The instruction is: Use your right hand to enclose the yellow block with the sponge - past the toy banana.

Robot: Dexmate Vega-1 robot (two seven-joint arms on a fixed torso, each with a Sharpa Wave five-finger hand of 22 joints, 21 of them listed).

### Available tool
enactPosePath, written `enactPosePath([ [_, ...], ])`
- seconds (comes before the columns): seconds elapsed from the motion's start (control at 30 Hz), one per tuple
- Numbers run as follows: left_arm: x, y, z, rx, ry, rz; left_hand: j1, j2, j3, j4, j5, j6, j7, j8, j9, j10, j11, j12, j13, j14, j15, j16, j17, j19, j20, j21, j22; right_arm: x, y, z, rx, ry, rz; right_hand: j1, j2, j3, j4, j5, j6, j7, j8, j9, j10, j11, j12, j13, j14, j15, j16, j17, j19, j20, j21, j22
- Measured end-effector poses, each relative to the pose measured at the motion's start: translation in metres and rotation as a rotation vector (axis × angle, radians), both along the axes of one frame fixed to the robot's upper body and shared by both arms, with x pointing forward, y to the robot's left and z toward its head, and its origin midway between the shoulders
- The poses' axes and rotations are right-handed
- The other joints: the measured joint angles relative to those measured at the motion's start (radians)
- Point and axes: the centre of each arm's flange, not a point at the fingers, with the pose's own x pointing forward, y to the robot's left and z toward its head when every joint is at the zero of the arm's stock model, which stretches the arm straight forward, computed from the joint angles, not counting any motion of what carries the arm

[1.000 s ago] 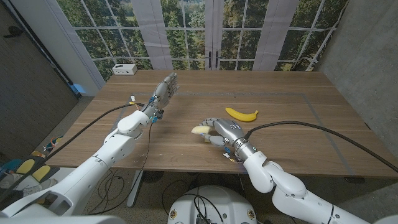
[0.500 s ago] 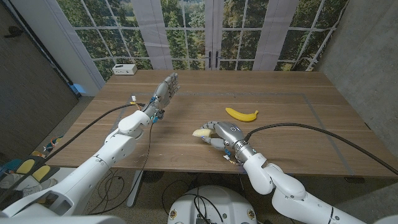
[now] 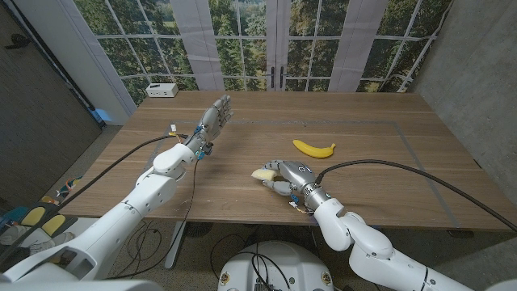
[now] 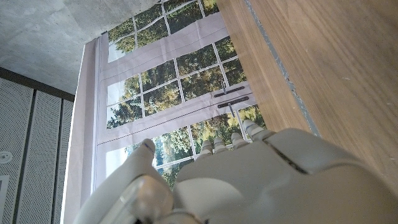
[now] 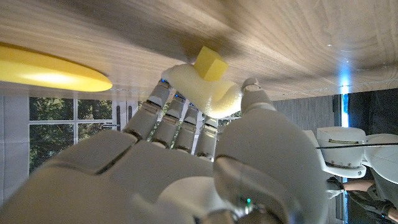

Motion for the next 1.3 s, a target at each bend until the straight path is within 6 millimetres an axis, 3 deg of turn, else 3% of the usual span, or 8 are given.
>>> enactPosePath([
  [0.33, 0.004, 0.001, 0.002, -0.001, 0.001, -0.001, 0.000, 0.000, 0.000, 0.000, 0.000, 0.000, 0.000, 0.000, 0.000, 0.000, 0.000, 0.000, 0.000, 0.000, 0.000, 0.000, 0.000, 0.000, 0.000, 0.000, 0.000, 0.004, -0.005, -0.002, -0.021, 0.028, -0.037, -0.045, -0.059, -0.045, 0.005, 0.008, -0.061, -0.010, -0.011, 0.002, -0.026, -0.002, -0.008, 0.000, -0.001, -0.001, -0.015, -0.008, -0.012, 0.020, -0.013, 0.000],
  [0.57, 0.007, 0.000, 0.003, 0.002, 0.001, -0.012, 0.000, 0.000, 0.000, 0.000, 0.000, 0.000, 0.000, 0.000, 0.000, 0.000, 0.000, 0.000, 0.000, 0.000, 0.000, 0.000, 0.000, 0.000, 0.000, 0.000, 0.000, 0.001, -0.006, -0.001, -0.038, 0.034, -0.051, -0.067, -0.081, -0.079, 0.007, 0.031, -0.224, -0.023, -0.022, 0.002, -0.099, -0.009, -0.019, 0.005, -0.027, -0.001, -0.026, -0.007, -0.018, 0.036, -0.027, 0.000],
  [0.77, 0.007, 0.000, 0.003, 0.003, 0.001, -0.013, 0.000, 0.000, 0.000, 0.000, 0.000, 0.000, 0.000, 0.000, 0.000, 0.000, 0.000, 0.000, 0.000, 0.000, 0.000, 0.000, 0.000, 0.000, 0.000, 0.000, 0.000, -0.001, -0.006, 0.001, -0.047, 0.036, -0.053, -0.111, -0.125, -0.120, 0.024, 0.041, -0.338, -0.022, -0.022, 0.001, -0.150, -0.004, -0.019, 0.005, -0.046, 0.004, -0.043, -0.007, -0.032, 0.051, -0.040, 0.003],
  [0.93, 0.007, 0.000, 0.003, 0.003, 0.001, -0.013, 0.000, 0.000, 0.000, 0.000, 0.000, -0.002, -0.002, 0.000, 0.000, 0.000, 0.000, 0.000, 0.000, 0.000, 0.000, 0.000, 0.000, 0.000, 0.000, 0.000, 0.000, -0.002, -0.007, 0.001, -0.054, 0.039, -0.042, -0.169, -0.181, -0.170, 0.048, 0.051, -0.353, -0.017, -0.010, -0.002, -0.161, 0.007, -0.014, 0.005, -0.052, -0.002, -0.048, -0.007, -0.039, 0.065, -0.047, 0.003],
  [1.07, 0.007, 0.000, 0.003, 0.003, 0.001, -0.013, 0.000, 0.000, 0.000, 0.000, 0.000, -0.002, -0.002, 0.000, 0.000, 0.000, 0.000, 0.000, 0.000, 0.000, 0.000, 0.000, 0.000, 0.000, 0.000, 0.000, 0.000, -0.003, -0.006, 0.002, -0.054, 0.046, -0.017, -0.231, -0.195, -0.204, 0.072, 0.055, -0.354, -0.012, 0.001, 0.001, -0.155, 0.017, -0.007, 0.005, -0.052, -0.002, -0.048, -0.006, -0.040, 0.078, -0.051, 0.003],
  [1.13, 0.006, 0.000, 0.003, 0.003, 0.001, -0.013, 0.000, 0.000, 0.000, 0.000, 0.000, -0.002, -0.002, 0.000, 0.000, 0.000, 0.000, 0.000, 0.000, 0.000, 0.000, 0.000, 0.000, 0.000, 0.000, 0.000, 0.000, -0.003, -0.009, 0.002, -0.052, 0.048, -0.004, -0.262, -0.192, -0.217, 0.087, 0.061, -0.331, -0.007, 0.009, 0.001, -0.144, 0.027, -0.003, 0.005, -0.052, -0.002, -0.048, -0.005, -0.035, 0.082, -0.054, 0.003],
  [1.3, 0.006, -0.001, 0.002, 0.006, 0.002, -0.015, 0.000, 0.000, 0.000, 0.000, 0.000, -0.002, -0.002, 0.000, 0.000, 0.000, 0.000, 0.000, 0.000, 0.000, 0.000, 0.000, 0.000, 0.000, 0.000, 0.000, 0.000, -0.005, -0.013, 0.005, -0.001, 0.035, 0.039, -0.325, -0.133, -0.215, 0.127, 0.081, -0.254, 0.001, 0.030, 0.001, -0.104, 0.044, 0.008, 0.005, -0.032, -0.001, -0.043, 0.000, -0.035, 0.082, -0.058, 0.003],
])
